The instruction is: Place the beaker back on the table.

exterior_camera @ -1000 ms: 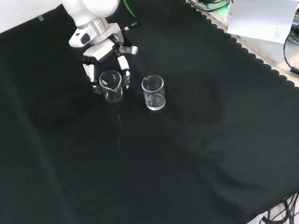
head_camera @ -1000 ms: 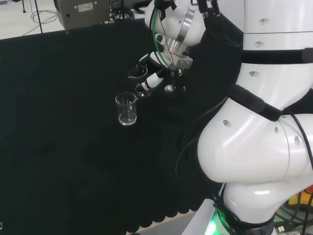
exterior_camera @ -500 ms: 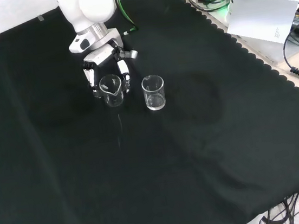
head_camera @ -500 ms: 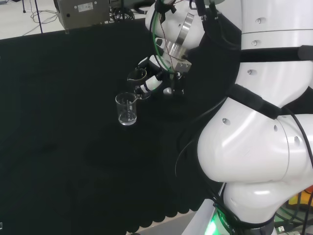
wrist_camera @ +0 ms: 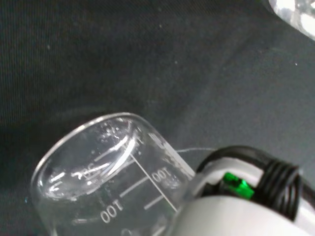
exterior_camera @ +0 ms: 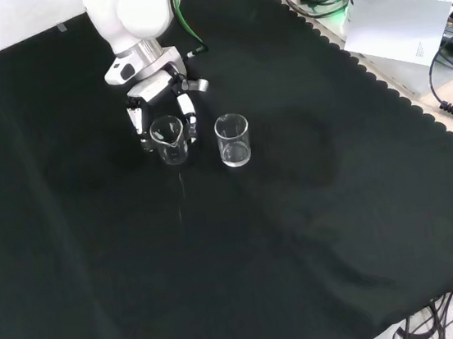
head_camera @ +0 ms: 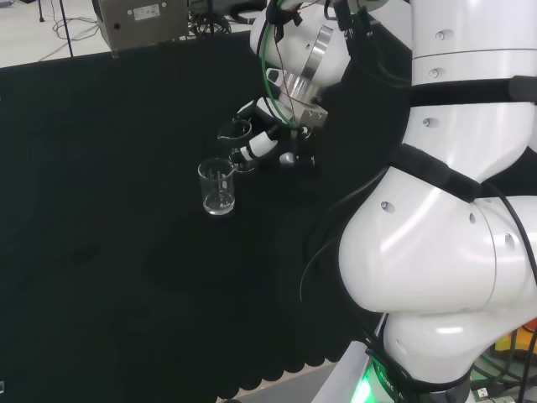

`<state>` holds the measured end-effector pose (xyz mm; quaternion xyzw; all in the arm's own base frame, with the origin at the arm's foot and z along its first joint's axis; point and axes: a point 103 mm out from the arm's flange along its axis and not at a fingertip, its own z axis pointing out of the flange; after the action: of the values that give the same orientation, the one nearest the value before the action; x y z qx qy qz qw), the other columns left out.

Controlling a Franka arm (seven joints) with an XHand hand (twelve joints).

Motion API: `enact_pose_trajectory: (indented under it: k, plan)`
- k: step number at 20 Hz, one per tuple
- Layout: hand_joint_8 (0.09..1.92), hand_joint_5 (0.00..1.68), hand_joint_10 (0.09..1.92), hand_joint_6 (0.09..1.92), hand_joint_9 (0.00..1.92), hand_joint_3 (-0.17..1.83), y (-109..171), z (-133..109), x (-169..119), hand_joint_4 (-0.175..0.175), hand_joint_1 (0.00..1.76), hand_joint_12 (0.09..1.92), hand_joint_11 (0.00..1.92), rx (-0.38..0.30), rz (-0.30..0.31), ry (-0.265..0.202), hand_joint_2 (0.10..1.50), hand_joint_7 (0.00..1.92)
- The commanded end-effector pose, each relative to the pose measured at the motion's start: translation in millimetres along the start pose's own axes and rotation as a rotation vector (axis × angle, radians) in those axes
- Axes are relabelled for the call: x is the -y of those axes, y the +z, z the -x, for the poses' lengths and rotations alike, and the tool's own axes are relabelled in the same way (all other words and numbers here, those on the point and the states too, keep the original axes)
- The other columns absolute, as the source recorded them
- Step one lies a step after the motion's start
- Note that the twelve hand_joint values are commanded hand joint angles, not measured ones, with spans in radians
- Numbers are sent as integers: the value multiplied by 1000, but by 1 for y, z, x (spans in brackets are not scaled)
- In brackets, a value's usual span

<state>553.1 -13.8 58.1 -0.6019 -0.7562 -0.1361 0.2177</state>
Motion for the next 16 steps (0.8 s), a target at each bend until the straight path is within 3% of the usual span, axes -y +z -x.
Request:
enact_pose_trajectory:
  k: [1, 6, 8, 10, 11, 12, 14, 16]
  plan:
    - [631, 1141, 443, 945, 1408, 748, 4, 5, 4, 159, 1099, 783, 1274, -21, -24, 6, 672, 1385]
    - [750, 1067, 456, 946, 1238, 455, 2, 8, 7, 174, 1054, 1028, 967, -37, -40, -3, 845, 1125]
    - [809, 921, 574, 923, 1050, 517, -1, 7, 9, 45, 952, 1200, 696, -24, -47, -5, 753, 913]
    - [848, 800, 679, 922, 919, 623, -4, 7, 9, -22, 896, 1300, 540, -25, -87, -10, 656, 775]
    - [862, 721, 713, 927, 861, 647, -3, 8, 8, -40, 876, 1330, 478, -55, -152, -7, 621, 706]
    - [865, 578, 739, 858, 755, 650, -2, 2, 8, -53, 841, 1361, 380, -37, -180, -4, 589, 574]
    - [852, 397, 773, 693, 557, 631, -1, 0, 9, -63, 784, 1423, 206, -20, -196, 4, 561, 344]
    - [831, 343, 792, 565, 425, 604, -1, -1, 11, -63, 754, 1457, 106, 4, -215, 11, 557, 217]
